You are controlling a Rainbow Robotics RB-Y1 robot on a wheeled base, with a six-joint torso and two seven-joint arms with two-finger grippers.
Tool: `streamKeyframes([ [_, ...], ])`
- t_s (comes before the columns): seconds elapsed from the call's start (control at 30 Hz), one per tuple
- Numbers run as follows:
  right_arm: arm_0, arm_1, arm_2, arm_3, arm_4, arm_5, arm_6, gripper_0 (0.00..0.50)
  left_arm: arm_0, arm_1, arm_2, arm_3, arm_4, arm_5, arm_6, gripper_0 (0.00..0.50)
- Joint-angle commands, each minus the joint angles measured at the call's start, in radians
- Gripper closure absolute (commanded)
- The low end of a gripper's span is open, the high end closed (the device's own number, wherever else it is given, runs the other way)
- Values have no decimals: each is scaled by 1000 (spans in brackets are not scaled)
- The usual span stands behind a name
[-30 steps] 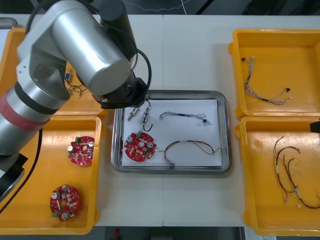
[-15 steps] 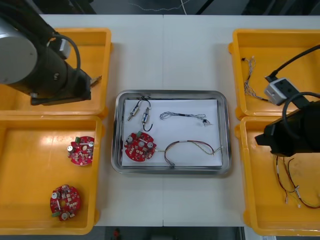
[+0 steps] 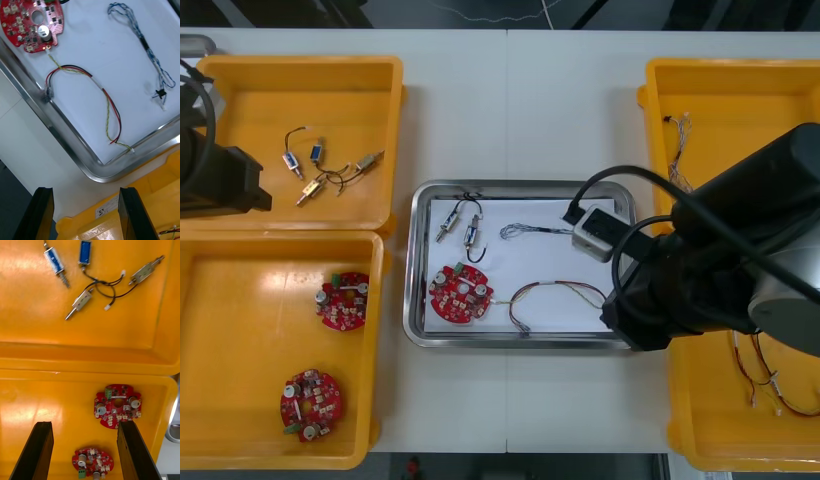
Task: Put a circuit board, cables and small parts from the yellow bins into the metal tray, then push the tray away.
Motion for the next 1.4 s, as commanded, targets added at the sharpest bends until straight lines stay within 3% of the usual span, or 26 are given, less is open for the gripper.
streamKeyframes([
  [0.03,-77,15,122,15,37,3,66,0,60,54,55,-33,23,7,-81,0],
  [0.17,-144,46,240,75,68,-46,114,0,97,65,64,-36,23,7,-128,0],
  [0.43,-232,113,448,222,197,-207,284,0,187,72,129,-85,25,7,-159,0],
  [0.6,-261,138,533,297,226,-268,307,0,232,75,156,-105,25,7,-179,0],
  [0.87,-285,145,625,366,230,-300,310,0,252,75,173,-108,22,7,-202,0],
  [1.1,-290,150,700,377,289,-316,304,0,252,75,175,-107,11,7,-210,0],
  [1.4,-290,199,706,445,315,-319,310,0,252,75,176,-127,17,7,-216,0],
])
